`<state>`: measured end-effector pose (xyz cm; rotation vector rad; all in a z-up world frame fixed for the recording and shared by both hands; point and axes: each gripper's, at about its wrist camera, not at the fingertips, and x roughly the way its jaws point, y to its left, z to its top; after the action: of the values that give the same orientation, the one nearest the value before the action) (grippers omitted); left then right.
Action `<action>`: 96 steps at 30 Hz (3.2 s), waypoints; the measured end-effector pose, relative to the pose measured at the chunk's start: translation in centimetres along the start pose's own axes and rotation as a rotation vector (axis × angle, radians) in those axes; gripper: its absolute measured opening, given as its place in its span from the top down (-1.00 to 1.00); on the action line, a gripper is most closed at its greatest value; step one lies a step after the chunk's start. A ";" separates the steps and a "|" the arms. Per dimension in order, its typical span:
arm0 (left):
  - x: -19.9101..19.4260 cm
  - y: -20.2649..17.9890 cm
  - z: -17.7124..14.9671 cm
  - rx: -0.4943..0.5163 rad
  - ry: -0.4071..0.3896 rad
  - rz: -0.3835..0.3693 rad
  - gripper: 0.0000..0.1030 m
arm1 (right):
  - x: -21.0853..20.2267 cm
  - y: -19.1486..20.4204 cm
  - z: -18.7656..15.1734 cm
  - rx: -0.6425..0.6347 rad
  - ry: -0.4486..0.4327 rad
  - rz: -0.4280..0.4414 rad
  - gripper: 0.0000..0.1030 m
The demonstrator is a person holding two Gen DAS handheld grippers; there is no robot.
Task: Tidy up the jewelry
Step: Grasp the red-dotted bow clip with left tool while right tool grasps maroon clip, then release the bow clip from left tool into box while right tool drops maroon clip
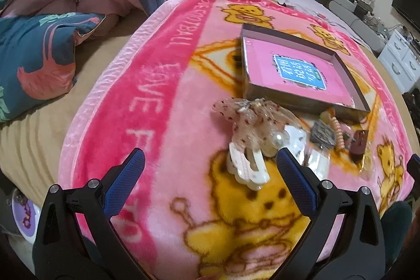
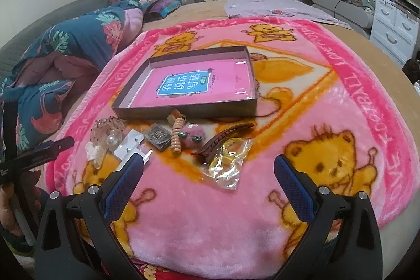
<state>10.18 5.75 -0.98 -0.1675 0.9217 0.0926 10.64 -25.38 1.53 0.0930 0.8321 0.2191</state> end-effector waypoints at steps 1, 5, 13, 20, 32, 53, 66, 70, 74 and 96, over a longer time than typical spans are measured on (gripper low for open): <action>0.3 0.0 0.2 0.000 0.006 -0.003 -0.82 | 0.4 0.0 0.1 -0.002 0.006 0.001 -0.92; 2.0 -0.2 0.8 0.000 0.043 -0.030 -0.82 | 1.9 0.1 0.7 0.000 0.031 0.007 -0.92; 5.2 -1.1 2.0 -0.021 0.099 -0.125 -0.82 | 4.6 -0.3 1.5 0.008 0.075 0.000 -0.92; 7.4 -1.4 3.5 -0.051 0.120 -0.158 -0.82 | 7.3 -1.4 2.0 0.053 0.120 0.001 -0.82; 10.0 -1.8 4.2 -0.083 0.175 -0.267 -0.27 | 11.5 -3.5 3.1 0.182 0.217 0.057 -0.28; 5.6 -1.2 4.5 -0.043 0.039 -0.319 0.76 | 10.9 -6.3 3.5 0.312 0.164 0.168 0.81; 2.5 -2.7 4.5 0.016 -0.022 -0.322 0.90 | 4.3 -8.0 4.0 0.295 -0.013 0.150 0.83; 2.1 -3.9 5.4 0.047 -0.038 -0.313 0.90 | 3.0 -8.5 4.4 0.264 -0.067 0.105 0.83; 1.9 -5.3 6.8 0.073 -0.053 -0.318 0.90 | 2.5 -8.6 4.9 0.244 -0.091 0.092 0.83; 10.0 -10.3 11.3 0.168 0.002 -0.267 0.90 | 7.3 -4.9 12.5 0.132 -0.122 0.102 0.83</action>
<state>26.58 -2.18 -1.19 -0.1331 0.8971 -0.2315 25.41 -28.44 3.83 0.2705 0.7201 0.2518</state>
